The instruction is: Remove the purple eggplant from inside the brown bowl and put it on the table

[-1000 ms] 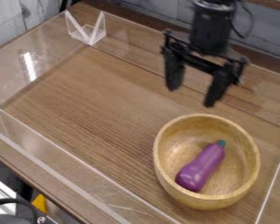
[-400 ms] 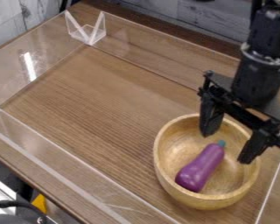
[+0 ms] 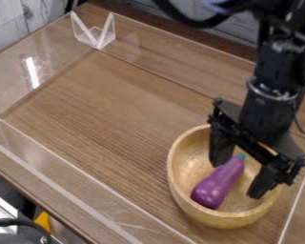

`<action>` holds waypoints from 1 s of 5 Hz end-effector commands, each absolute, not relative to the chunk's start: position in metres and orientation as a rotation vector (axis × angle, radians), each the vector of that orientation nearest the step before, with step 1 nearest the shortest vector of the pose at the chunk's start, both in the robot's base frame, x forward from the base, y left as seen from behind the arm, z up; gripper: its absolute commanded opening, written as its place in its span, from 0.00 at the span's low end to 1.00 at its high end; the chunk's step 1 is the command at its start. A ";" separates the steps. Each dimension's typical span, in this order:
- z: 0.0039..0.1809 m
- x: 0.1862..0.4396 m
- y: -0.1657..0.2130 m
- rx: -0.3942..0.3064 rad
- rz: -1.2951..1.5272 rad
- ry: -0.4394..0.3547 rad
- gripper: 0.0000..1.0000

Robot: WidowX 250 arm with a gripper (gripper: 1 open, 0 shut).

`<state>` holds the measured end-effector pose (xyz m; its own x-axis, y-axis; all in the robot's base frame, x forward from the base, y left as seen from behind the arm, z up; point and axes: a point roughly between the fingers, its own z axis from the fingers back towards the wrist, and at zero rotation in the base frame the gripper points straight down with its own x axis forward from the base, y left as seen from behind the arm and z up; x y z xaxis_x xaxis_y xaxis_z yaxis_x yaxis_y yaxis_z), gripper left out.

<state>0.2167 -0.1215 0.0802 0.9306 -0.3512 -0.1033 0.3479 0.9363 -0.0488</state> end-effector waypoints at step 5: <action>0.072 0.236 -0.111 -0.044 -0.437 0.030 1.00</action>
